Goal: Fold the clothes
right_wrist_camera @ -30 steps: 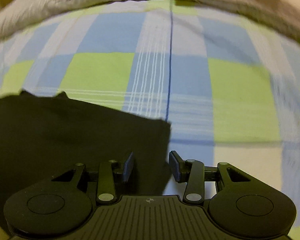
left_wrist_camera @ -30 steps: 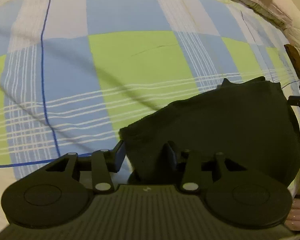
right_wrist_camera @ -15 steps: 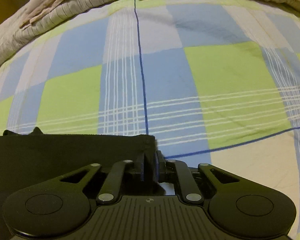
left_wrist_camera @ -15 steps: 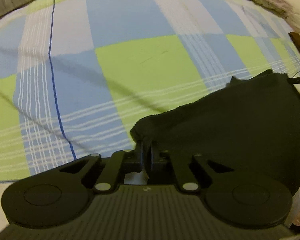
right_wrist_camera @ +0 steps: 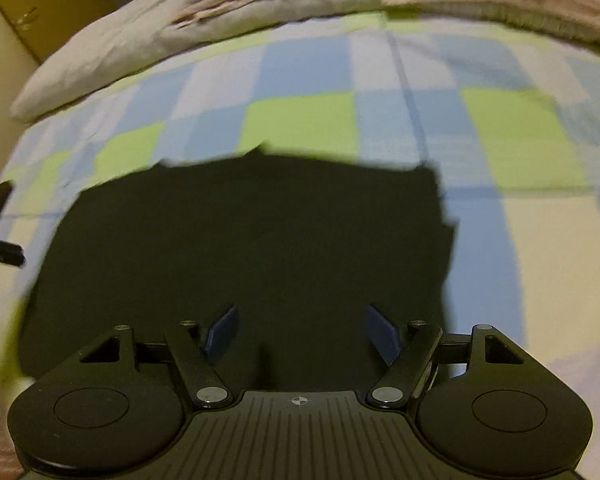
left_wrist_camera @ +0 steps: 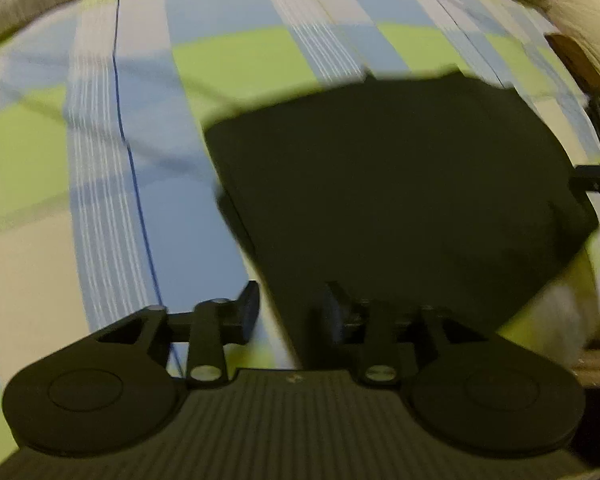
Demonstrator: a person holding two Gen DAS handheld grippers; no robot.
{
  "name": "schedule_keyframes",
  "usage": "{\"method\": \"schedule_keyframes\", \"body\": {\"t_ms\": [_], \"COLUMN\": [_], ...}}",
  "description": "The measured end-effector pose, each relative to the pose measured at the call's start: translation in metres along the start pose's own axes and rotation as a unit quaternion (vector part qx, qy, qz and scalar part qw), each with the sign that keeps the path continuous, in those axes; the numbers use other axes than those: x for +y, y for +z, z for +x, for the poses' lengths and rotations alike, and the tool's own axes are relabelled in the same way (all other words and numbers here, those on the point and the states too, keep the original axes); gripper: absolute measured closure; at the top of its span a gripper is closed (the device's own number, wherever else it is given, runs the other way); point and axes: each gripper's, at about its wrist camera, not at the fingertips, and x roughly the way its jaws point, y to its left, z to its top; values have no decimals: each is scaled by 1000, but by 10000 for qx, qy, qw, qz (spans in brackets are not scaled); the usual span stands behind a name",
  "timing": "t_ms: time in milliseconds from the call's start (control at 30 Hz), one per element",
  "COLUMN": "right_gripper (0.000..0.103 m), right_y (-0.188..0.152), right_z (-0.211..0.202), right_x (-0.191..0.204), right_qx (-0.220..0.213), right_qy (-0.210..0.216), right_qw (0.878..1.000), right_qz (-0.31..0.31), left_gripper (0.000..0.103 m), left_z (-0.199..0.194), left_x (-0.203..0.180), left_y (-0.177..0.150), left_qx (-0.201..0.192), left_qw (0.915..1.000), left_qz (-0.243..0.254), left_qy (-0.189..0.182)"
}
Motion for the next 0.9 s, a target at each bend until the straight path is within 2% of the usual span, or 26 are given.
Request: {"method": "schedule_keyframes", "body": {"t_ms": [100, 200, 300, 333, 400, 500, 600, 633, 667, 700, 733, 767, 900], "right_gripper": [30, 30, 30, 30, 30, 30, 30, 30, 52, 78, 95, 95, 95], "right_y": [-31, -58, -77, -82, -92, -105, -115, -117, -118, -118, -118, -116, -109], "right_z": [-9, -12, -16, -17, -19, -17, -17, -16, -16, -15, -15, -16, -18], "right_x": [5, 4, -19, -29, -52, -81, -106, -113, -120, -126, -132, -137, -143], "right_qx": [214, 623, 811, 825, 719, 393, -16, -122, -188, -218, -208, -202, -175], "right_qy": [58, 95, 414, 473, 461, 526, 559, 577, 538, 491, 440, 404, 296], "right_qw": [9992, 9971, 9871, 9807, 9651, 9380, 9065, 8979, 8920, 8876, 8858, 8870, 9042], "right_qz": [321, 417, 1314, 1706, 2475, 3405, 4185, 4362, 4484, 4574, 4616, 4596, 4257], "left_gripper": [68, 69, 70, 72, 100, 101, 101, 100, 101, 101, 101, 101, 100], "left_z": [4, 23, 38, 42, 45, 38, 27, 24, 22, 21, 19, 19, 20], "left_x": [-33, -66, -78, -80, -75, -67, -56, -50, -48, -47, -49, -52, -59], "left_y": [-43, -76, -85, -86, -83, -82, -86, -85, -84, -82, -79, -76, -79], "left_qx": [260, 589, 578, 562, 557, 595, 693, 705, 713, 720, 721, 736, 869], "left_qw": [9978, 9880, 9841, 9836, 9862, 9838, 9762, 9768, 9773, 9775, 9765, 9752, 9718], "left_qz": [566, 1359, 1570, 1583, 1394, 1509, 1802, 1769, 1754, 1751, 1809, 1875, 2007], "left_qy": [217, 429, 597, 656, 697, 769, 991, 977, 953, 931, 926, 913, 880]}}
